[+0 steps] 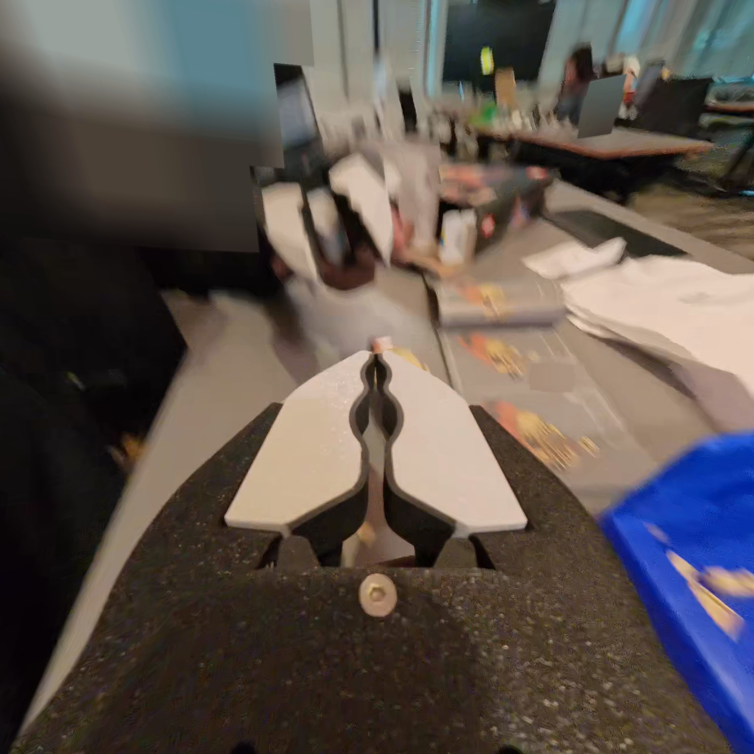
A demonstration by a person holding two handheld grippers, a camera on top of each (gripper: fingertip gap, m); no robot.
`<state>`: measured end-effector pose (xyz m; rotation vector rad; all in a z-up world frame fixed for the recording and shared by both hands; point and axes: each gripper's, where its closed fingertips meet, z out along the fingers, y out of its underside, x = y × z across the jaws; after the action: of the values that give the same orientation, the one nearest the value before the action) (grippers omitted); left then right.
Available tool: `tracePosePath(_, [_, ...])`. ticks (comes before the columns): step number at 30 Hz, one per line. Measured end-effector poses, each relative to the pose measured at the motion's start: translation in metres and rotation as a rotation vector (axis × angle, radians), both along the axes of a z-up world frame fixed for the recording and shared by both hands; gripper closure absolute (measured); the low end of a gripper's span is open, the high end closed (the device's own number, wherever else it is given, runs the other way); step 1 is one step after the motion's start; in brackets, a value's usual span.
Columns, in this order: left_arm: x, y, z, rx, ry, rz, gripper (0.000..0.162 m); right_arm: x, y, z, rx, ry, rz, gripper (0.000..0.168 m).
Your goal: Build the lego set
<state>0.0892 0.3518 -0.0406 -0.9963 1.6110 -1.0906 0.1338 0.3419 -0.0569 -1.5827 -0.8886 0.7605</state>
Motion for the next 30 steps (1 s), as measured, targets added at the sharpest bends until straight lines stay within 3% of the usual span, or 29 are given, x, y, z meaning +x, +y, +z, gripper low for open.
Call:
tracePosePath(3, [0.001, 0.004, -0.003, 0.021, 0.012, 0.03, 0.129, 0.025, -0.011, -0.047, 0.002, -0.351, -0.049, 0.164])
tracePosePath(5, [0.002, 0.005, -0.004, 0.027, 0.01, 0.042, 0.13, 0.03, -0.018, -0.069, -0.036, -0.433, -0.041, 0.158])
tracePosePath(13, [0.005, 0.011, -0.01, 0.045, 0.027, 0.065, 0.131, 0.026, -0.021, -0.086, -0.155, -0.483, -0.08, 0.154])
tracePosePath(22, [0.003, 0.017, -0.012, 0.037, 0.041, 0.086, 0.131, 0.031, -0.028, -0.093, -0.257, -0.501, -0.273, 0.156])
tracePosePath(30, [-0.008, 0.029, -0.048, -0.011, 0.308, 0.11, 0.128, 0.029, -0.03, -0.103, -0.27, -0.537, -0.349, 0.158])
